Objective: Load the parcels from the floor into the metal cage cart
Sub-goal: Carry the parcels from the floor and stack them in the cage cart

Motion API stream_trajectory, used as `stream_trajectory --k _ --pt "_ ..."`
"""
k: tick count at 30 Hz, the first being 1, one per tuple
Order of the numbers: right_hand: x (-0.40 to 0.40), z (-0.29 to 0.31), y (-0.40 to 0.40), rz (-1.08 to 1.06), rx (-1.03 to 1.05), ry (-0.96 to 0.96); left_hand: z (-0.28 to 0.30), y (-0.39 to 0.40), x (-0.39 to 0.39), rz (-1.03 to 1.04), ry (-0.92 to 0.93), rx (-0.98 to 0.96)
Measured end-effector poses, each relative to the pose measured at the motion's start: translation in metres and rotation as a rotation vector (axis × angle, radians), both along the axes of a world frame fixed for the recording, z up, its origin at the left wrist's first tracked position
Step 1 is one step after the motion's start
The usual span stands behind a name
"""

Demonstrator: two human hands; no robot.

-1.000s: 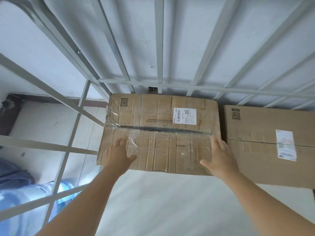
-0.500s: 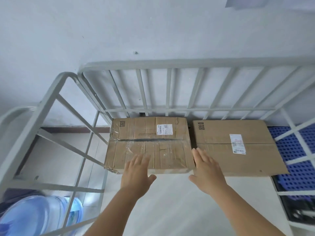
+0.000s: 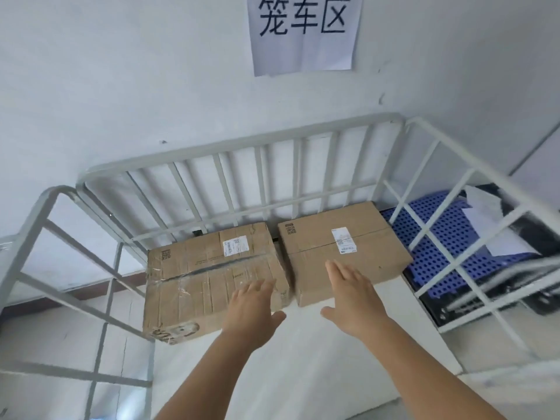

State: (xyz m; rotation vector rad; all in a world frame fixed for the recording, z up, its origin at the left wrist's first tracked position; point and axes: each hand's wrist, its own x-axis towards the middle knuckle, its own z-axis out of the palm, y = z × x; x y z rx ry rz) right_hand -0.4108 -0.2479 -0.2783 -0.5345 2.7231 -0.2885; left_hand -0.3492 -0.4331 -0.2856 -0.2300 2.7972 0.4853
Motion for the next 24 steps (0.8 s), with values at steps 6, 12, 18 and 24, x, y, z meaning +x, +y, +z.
stream_trajectory --k 6,12,18,24 --pt "0.045 0.036 0.041 -0.229 -0.017 0.094 0.033 0.036 0.001 -0.216 0.090 0.018" --pt "0.107 0.058 0.076 -0.431 -0.004 0.153 0.049 0.070 0.027 -0.396 0.111 0.033" --pt "0.183 0.073 0.128 -0.703 -0.010 0.175 0.067 0.133 0.054 -0.635 0.145 0.095" --pt "0.268 0.080 0.184 -0.968 0.004 0.210 0.082 0.213 0.092 -0.918 0.168 0.147"
